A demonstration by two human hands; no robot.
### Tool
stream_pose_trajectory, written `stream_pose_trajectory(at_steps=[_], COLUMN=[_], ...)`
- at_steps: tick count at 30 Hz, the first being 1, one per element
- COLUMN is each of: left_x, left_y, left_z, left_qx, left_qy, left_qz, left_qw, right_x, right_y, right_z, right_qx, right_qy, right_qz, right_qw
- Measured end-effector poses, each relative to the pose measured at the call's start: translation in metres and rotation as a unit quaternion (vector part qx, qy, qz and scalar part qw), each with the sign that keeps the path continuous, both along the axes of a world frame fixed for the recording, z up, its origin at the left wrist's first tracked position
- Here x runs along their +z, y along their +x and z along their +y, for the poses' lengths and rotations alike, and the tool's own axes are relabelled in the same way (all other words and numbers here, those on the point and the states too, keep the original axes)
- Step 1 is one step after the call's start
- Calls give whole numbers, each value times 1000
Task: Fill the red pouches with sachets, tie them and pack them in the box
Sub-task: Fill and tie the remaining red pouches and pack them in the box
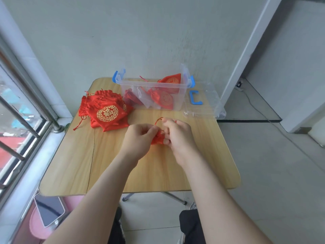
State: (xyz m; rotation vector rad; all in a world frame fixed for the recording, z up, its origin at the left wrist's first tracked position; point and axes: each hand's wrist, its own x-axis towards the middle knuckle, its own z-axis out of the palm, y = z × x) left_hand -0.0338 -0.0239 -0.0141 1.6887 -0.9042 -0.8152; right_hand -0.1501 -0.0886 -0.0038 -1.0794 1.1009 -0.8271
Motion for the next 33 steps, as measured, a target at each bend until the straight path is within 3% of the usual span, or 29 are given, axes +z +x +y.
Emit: stream_pose_trajectory(at_steps=[6,10,13,17,20,22,24,26,33], left_x=[-1,1,7,9,5,1,-2,-4,3], left_y=[3,-4,-11,-12,-8,-7,-6,-7,1], left_z=[21,25,24,21,21,23,26,29,45], left_qx=[32,27,24,56,76,89,92,76,-56], left_qy=[-19,-19,-29,-36,-8,-9,-17,-9,42], left_qz=[-15,113,242,404,467,497,492,447,235], left_qw=[999,993,970,913,881,863,866,891,969], right_x=[-2,-2,-4,-6,-3,4,8,10,5], right_y=[-14,-27,-37,-39,-38,-40,-42,-44,-50], right_z=[18,29,40,49,50,52,54,56,53], right_qx=[-21,-10,-29,-80,-94,-80,-67,-75,-54], right_qy=[-76,-139,-164,-93,-38,20,57,58,38], right_qz=[33,77,117,91,53,-22,-78,-97,-73], right_qw=[996,987,979,988,993,996,993,991,995])
